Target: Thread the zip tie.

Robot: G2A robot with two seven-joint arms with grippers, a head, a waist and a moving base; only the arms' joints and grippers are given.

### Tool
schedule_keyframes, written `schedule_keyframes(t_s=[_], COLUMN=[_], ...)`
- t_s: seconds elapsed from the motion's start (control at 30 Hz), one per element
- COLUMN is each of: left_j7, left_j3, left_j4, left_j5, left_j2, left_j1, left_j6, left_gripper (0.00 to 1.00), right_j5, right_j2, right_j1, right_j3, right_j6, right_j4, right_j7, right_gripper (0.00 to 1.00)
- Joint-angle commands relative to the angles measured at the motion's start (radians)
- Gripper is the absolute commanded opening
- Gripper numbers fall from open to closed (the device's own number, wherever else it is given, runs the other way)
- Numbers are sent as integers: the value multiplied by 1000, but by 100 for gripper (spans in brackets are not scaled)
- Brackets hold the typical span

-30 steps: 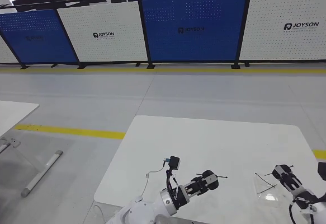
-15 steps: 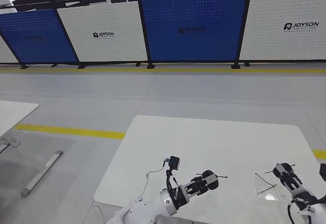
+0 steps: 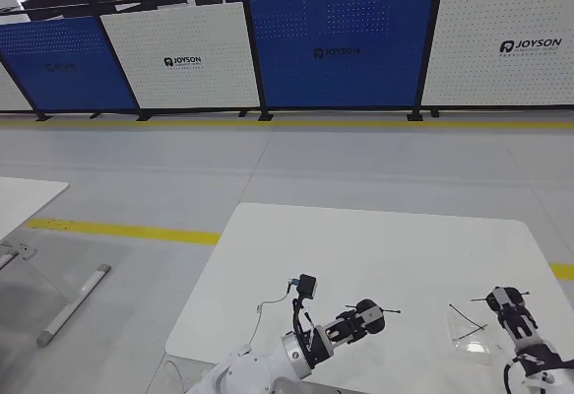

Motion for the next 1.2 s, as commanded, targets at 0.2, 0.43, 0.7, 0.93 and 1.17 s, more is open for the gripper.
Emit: schedule_keyframes(t_s=[0.2,0.43,0.7,0.93,1.17], left_j7=[0,0,0,0,0], left_j3=[0,0,0,0,0], left_j4=[0,0,0,0,0], left_j5=[0,0,0,0,0], left_j2=[0,0,0,0,0], left_j1=[0,0,0,0,0], left_j6=[0,0,0,0,0], left_gripper=[0,0,0,0,0], right_j5=[15,12,-2,-70,-96], right_j2=[-30,-32,-32,-35,-39], right_j1=[15,16,22,32,46], right_j3=[-85,-89,-92,-117,-142], right_j6=[-28,-25,-33,-78,-80], right_j4=[29,32,31,-1,2], right_j7=[-215,-226,-208,-116,-93], right_gripper=[0,0,0,0,0])
